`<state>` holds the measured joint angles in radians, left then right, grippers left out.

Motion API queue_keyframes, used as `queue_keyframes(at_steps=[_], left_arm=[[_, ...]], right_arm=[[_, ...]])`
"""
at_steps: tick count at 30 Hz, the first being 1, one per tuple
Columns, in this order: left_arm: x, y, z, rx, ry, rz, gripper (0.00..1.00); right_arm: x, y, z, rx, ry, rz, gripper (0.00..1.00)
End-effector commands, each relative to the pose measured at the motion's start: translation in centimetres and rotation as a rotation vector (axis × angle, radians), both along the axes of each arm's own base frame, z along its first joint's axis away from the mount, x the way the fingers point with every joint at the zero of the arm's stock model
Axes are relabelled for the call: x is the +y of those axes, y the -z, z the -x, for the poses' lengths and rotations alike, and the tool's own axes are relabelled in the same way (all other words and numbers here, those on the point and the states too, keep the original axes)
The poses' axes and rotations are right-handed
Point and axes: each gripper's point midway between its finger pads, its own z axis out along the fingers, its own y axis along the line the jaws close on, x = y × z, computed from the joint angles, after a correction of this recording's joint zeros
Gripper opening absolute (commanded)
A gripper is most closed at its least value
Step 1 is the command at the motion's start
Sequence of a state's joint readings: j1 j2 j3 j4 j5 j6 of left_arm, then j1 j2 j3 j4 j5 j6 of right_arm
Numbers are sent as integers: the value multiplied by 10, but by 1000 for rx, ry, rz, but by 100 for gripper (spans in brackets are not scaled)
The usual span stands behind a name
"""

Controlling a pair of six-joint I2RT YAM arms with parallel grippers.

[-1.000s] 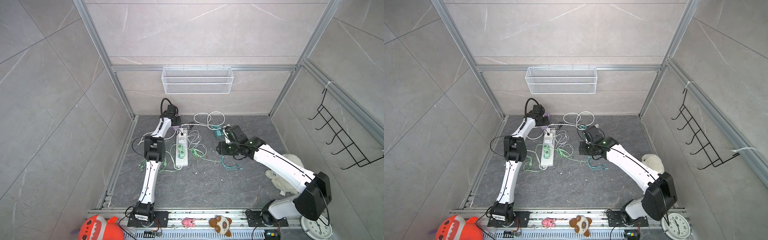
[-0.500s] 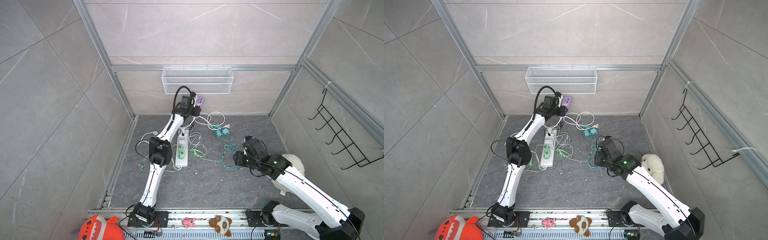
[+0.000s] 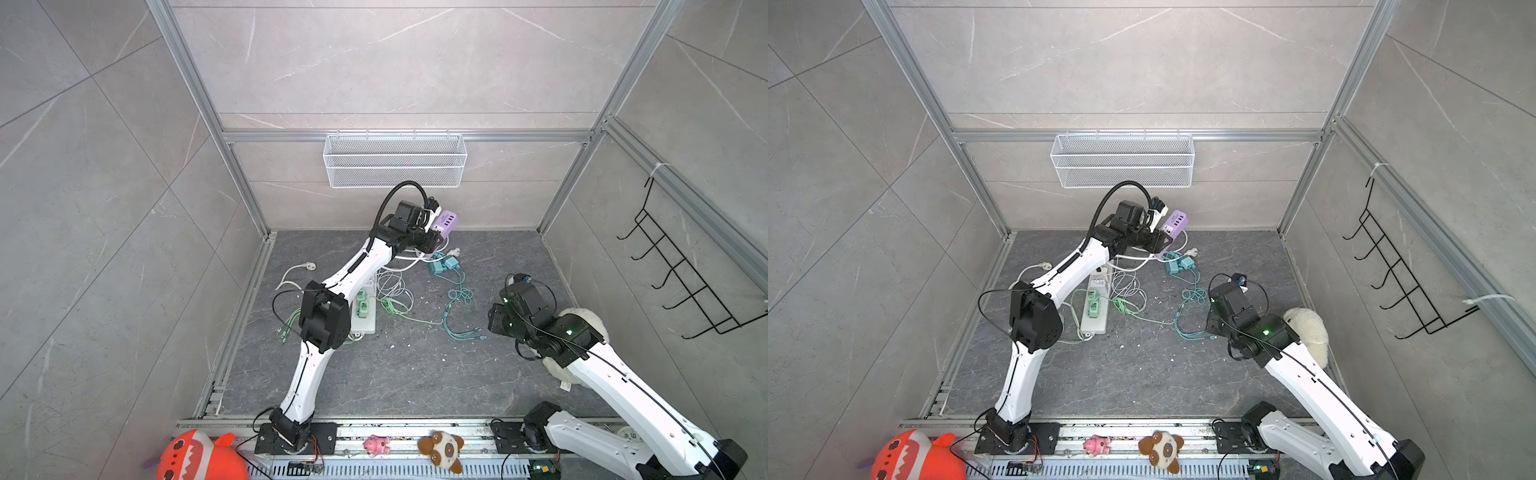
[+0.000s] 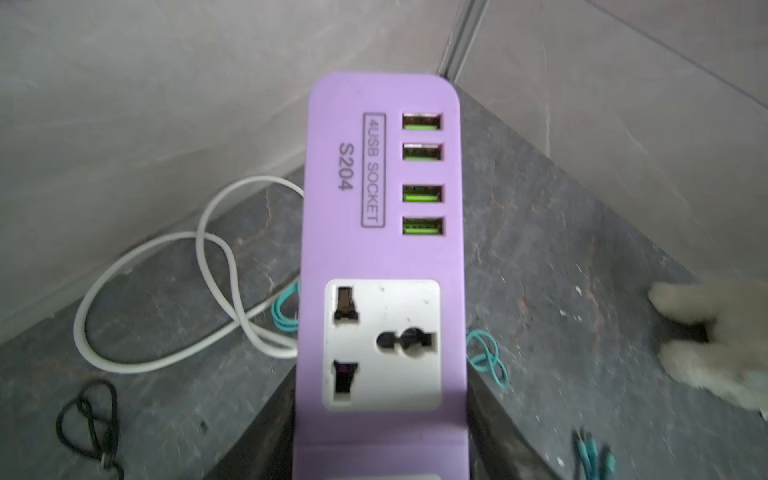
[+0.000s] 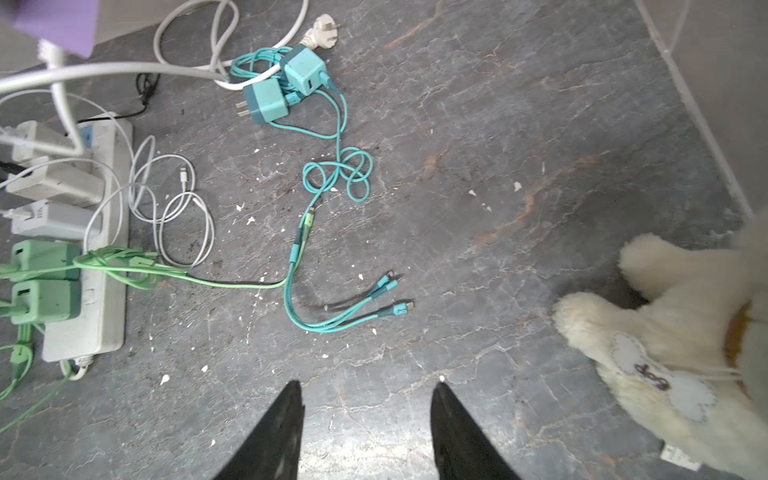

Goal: Insert the plug
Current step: 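Grasp the purple strip with left gripper while right gripper releases the green charger, then carry the purple strip nearer with left gripper while right gripper descends onto teal charger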

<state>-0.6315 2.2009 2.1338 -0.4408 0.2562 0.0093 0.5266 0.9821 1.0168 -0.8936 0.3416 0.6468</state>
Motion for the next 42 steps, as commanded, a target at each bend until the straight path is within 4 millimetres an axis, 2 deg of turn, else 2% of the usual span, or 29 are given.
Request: queue_keyframes(at_steps=[1, 5, 7, 9, 13, 15, 21, 25, 30, 36, 42], left_arm=[[-2, -50, 46, -94, 91, 24, 29], [-4, -23, 94, -4, 121, 8, 28], [-5, -3, 114, 39, 123, -11, 28], [0, 20, 120, 106, 77, -50, 28], [16, 63, 120, 241, -53, -141, 27], [19, 83, 121, 300, -95, -157, 26], [25, 129, 131, 411, -132, -191, 25], [29, 152, 144, 428, -83, -252, 22], [47, 158, 166, 389, 4, -320, 19], [55, 154, 202, 348, 195, -343, 19], [58, 142, 222, 327, 291, -351, 18]], right_arm=[[-15, -16, -12, -33, 45, 56, 52], [-20, -32, -36, -63, 74, 56, 51], [-14, -29, -56, -48, 49, 24, 50], [-3, -16, -79, -3, 12, -12, 50], [31, 18, -124, 73, -100, -94, 48], [39, 37, -149, 101, -106, -129, 48], [27, 72, -216, 118, -56, -197, 52], [28, 90, -246, 165, -92, -197, 52], [49, 99, -265, 199, -238, -233, 54], [53, 118, -271, 258, -293, -215, 55], [56, 135, -267, 305, -351, -203, 56]])
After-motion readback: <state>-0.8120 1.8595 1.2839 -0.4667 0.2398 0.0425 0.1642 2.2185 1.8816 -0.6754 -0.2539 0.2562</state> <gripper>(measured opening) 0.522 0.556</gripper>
